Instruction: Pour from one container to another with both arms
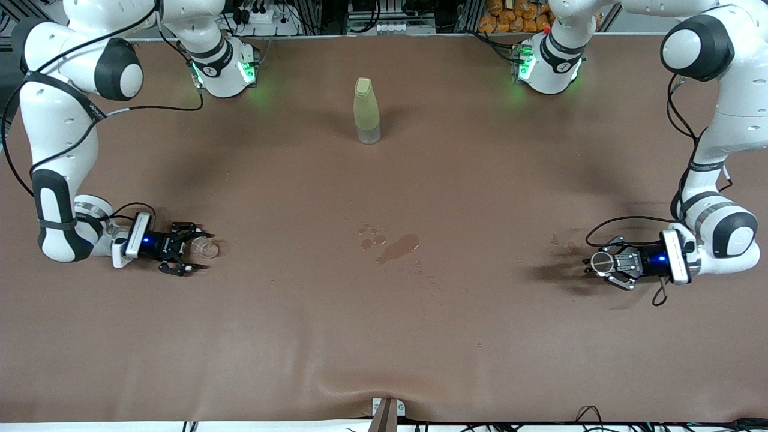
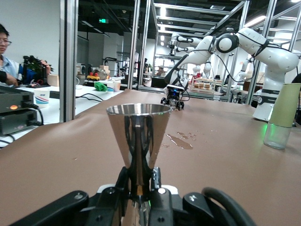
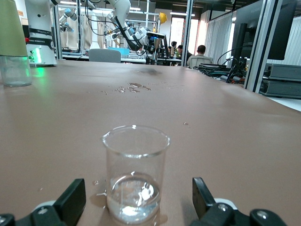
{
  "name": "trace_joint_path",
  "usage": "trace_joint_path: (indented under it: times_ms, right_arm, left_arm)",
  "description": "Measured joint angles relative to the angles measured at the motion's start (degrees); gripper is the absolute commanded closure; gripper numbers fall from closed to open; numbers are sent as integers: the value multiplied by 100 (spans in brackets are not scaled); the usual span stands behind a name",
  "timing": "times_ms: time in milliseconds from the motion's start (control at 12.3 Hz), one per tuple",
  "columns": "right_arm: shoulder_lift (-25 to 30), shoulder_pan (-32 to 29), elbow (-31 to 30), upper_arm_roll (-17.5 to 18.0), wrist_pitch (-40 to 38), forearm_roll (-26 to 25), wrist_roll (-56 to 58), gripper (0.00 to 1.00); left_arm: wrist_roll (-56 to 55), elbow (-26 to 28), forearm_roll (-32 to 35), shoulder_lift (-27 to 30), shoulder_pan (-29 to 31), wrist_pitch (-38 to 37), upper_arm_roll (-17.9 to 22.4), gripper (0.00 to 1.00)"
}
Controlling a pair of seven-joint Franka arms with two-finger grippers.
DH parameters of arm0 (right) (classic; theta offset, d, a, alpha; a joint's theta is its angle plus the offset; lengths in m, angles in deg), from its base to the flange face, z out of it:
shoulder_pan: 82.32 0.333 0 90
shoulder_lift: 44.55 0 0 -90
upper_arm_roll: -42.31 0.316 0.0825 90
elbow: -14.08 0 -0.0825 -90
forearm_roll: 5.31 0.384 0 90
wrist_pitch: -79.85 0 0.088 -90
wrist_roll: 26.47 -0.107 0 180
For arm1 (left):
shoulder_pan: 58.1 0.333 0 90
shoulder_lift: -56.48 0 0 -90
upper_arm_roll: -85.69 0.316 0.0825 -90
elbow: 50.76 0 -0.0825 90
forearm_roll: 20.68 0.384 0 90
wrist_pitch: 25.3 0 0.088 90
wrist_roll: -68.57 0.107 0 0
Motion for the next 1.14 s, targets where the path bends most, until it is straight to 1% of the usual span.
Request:
trace_joint_path:
  times_ms: [243, 486, 649, 811, 892, 1054, 1135]
  right_arm:
    - [-22, 26, 1, 91, 10, 94, 7, 0]
    - [-67, 110, 2, 119, 15, 220, 10, 0]
    - [-83, 127, 13, 141, 17, 235, 12, 36]
    - [-85, 127, 15, 143, 16, 238, 12, 69]
    - [-85, 127, 15, 143, 16, 239, 12, 77]
    - [-85, 127, 15, 143, 16, 240, 12, 84]
    - [-85, 127, 16, 144, 15, 240, 12, 92]
  left_arm:
    - [17, 0, -13, 0, -237, 64, -106, 100]
    - [30, 13, -101, 0, -527, 382, -228, 100]
    - [30, 64, -307, 7, -709, 826, -415, 100]
    - [30, 120, -341, 25, -774, 1173, -633, 100]
    - [30, 135, -370, 36, -775, 1268, -700, 100]
    - [30, 141, -479, 47, -776, 1410, -777, 100]
    - [30, 144, -495, 51, -778, 1439, -801, 100]
